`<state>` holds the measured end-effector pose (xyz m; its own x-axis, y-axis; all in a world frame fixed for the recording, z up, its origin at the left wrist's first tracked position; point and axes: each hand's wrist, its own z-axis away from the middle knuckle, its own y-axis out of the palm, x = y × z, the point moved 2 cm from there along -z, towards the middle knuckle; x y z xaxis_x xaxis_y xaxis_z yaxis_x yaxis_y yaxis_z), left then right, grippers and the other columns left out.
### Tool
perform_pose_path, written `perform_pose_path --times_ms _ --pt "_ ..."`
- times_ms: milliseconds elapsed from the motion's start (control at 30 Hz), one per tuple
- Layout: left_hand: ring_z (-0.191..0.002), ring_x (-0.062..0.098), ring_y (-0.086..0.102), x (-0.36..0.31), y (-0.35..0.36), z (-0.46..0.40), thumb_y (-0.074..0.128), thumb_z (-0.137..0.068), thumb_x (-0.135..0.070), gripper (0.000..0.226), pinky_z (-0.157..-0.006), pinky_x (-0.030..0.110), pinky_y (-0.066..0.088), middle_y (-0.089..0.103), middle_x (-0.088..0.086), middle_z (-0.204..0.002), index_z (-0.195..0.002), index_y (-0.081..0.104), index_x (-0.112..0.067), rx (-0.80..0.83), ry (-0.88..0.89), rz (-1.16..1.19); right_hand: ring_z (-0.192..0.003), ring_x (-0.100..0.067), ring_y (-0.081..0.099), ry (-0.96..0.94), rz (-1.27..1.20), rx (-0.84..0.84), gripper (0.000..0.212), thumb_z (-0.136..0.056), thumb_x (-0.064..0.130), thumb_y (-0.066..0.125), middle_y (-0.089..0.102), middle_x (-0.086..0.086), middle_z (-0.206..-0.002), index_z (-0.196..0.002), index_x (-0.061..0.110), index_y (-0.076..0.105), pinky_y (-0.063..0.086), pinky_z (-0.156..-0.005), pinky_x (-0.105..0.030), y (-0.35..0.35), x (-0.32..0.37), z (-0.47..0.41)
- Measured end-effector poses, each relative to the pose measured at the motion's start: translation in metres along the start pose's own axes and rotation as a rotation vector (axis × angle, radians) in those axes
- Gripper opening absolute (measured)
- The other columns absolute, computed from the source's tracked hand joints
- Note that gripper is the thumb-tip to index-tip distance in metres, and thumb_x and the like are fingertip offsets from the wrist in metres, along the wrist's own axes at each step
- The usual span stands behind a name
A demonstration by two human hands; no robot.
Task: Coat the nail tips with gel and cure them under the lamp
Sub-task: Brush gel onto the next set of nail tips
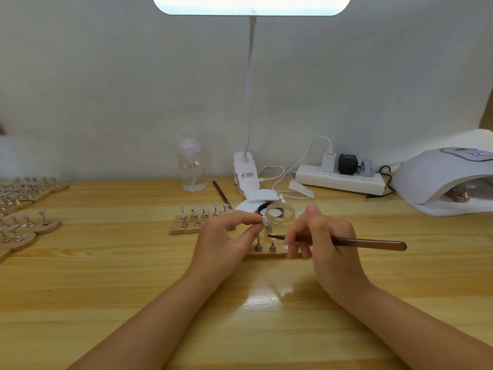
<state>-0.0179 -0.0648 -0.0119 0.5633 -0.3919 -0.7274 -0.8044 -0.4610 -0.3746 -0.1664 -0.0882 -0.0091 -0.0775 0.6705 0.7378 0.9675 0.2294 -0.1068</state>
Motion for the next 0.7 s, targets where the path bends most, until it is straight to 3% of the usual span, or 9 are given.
perform_pose_path --times_ms 167,333,433,467,500,600,700 --pt "-0.082 -0.008 0.061 -0.0004 -0.0007 0.0000 0.072 -0.074 -0.010 0.028 -0.081 0.014 0.046 0.065 -0.024 -0.075 -0.075 0.067 -0.037 0.004 -0.027 0.006 -0.049 0.000 0.054 -0.010 0.060 0.005 0.038 -0.090 0.036 0.037 0.063 0.000 -0.057 -0.064 0.020 0.061 0.037 -0.052 -0.007 -0.0014 0.0014 -0.0011" --pt "-0.082 -0.005 0.062 -0.0006 -0.0010 0.0006 0.073 -0.073 -0.013 0.023 -0.086 0.031 0.049 0.067 -0.025 -0.071 -0.073 0.068 -0.036 0.004 -0.077 0.045 -0.046 -0.002 0.054 0.024 -0.040 0.002 0.044 -0.084 0.042 0.037 0.059 -0.005 -0.050 -0.056 0.017 0.060 0.038 -0.050 -0.008 -0.0007 0.0038 -0.0011" --pt "-0.081 0.000 0.064 -0.0012 -0.0006 0.0009 0.074 -0.073 -0.015 0.015 -0.085 0.037 0.050 0.069 -0.017 -0.072 -0.075 0.071 -0.030 0.017 -0.076 0.069 -0.057 0.003 0.058 -0.046 0.139 -0.020 0.019 -0.085 0.033 0.051 0.063 0.012 -0.061 -0.070 0.024 0.060 0.040 -0.053 -0.006 -0.0027 0.0048 -0.0035" --pt "-0.080 0.001 0.064 -0.0020 -0.0005 0.0009 0.074 -0.072 -0.014 0.015 -0.085 0.034 0.049 0.069 -0.016 -0.073 -0.076 0.072 -0.029 0.023 -0.065 0.077 -0.065 0.002 0.059 -0.054 0.216 -0.021 0.007 -0.083 0.028 0.060 0.063 0.014 -0.067 -0.077 0.025 0.060 0.041 -0.056 -0.006 -0.0034 0.0043 -0.0052" --pt "-0.080 0.001 0.064 -0.0027 -0.0007 0.0007 0.074 -0.071 -0.014 0.017 -0.084 0.029 0.049 0.069 -0.016 -0.073 -0.076 0.071 -0.030 0.028 -0.048 0.084 -0.073 0.001 0.060 -0.054 0.294 -0.015 0.007 -0.080 0.025 0.067 0.063 0.014 -0.076 -0.083 0.025 0.060 0.042 -0.062 -0.007 -0.0039 0.0027 -0.0066" --pt "-0.079 -0.002 0.064 -0.0034 -0.0008 0.0005 0.074 -0.069 -0.010 0.024 -0.078 0.015 0.047 0.069 -0.017 -0.075 -0.075 0.070 -0.033 0.055 0.004 0.080 -0.092 -0.001 0.057 -0.048 0.425 0.069 0.030 -0.071 0.020 0.078 0.062 0.010 -0.096 -0.096 0.022 0.061 0.040 -0.079 -0.008 -0.0045 -0.0042 -0.0081" --pt "-0.080 0.000 0.064 -0.0022 -0.0004 0.0008 0.075 -0.070 -0.011 0.019 -0.076 0.011 0.045 0.071 -0.011 -0.079 -0.079 0.072 -0.027 0.077 0.017 0.081 -0.095 -0.003 0.057 -0.070 0.443 0.135 0.033 -0.070 0.017 0.079 0.060 0.017 -0.096 -0.094 0.028 0.060 0.044 -0.087 -0.023 -0.0024 -0.0045 -0.0072"
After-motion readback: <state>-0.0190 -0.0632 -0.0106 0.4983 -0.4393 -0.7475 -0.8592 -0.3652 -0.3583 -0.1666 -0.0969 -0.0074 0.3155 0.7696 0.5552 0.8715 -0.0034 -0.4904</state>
